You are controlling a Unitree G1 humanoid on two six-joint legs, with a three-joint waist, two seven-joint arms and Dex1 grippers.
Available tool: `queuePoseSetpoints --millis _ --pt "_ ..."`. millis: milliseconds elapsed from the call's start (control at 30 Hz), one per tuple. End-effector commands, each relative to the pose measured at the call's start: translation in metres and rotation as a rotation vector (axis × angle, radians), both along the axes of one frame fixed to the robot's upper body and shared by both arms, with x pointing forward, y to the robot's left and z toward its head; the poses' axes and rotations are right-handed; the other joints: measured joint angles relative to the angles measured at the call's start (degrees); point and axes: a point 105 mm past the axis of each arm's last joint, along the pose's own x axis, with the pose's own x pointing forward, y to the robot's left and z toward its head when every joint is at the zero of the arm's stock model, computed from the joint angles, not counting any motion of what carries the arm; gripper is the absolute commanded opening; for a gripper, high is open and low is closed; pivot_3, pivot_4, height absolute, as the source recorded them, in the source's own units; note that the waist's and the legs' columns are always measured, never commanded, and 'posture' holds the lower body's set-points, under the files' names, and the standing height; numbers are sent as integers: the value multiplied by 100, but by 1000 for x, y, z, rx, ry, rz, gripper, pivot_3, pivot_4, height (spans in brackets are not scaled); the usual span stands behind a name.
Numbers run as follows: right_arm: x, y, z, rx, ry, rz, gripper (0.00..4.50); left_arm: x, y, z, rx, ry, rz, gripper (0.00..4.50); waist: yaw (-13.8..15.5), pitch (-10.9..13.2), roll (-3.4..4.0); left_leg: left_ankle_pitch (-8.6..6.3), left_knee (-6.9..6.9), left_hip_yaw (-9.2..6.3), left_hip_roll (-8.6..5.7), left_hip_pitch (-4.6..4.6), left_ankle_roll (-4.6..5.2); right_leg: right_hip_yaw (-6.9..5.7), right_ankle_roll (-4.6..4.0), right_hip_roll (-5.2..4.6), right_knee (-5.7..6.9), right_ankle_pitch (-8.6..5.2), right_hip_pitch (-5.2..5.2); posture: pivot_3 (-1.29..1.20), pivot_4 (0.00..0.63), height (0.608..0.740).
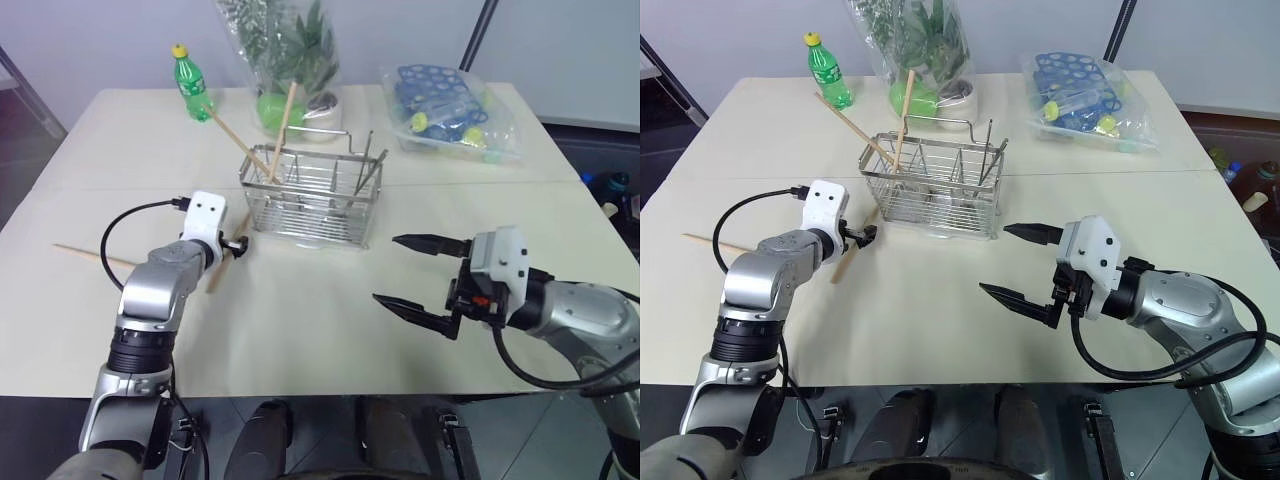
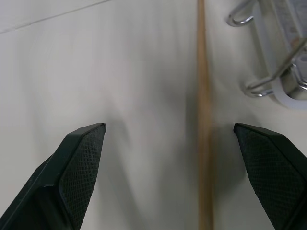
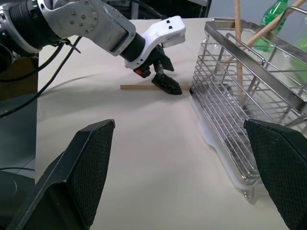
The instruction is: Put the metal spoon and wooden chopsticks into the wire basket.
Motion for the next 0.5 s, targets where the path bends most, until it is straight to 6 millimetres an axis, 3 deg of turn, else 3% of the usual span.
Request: queuePoseSetpoints --millis 33,167,367,500 --pt "-5 4 10 12 -60 22 4416 -15 -11 -30 -12 142 -40 4500 0 -2 1 0 0 0 0 0 0 0 0 0 0 0 0 0 150 740" --pt "-3 3 11 13 -61 16 4500 -21 -5 -33 -11 161 -29 3252 -12 -6 0 0 0 0 0 1 0 0 1 0 0 0 1 0 150 740" --pt "-2 0 14 10 -59 17 4500 -30 5 -36 -16 178 -4 29 -57 -12 7 0 -3 1 2 6 0 0 0 0 2 -1 1 0 150 740" --pt "0 -2 16 15 -50 17 4500 -32 13 -37 -19 181 22 29 -55 -15 10 0 -3 2 3 8 0 0 0 1 4 -1 1 0 150 740"
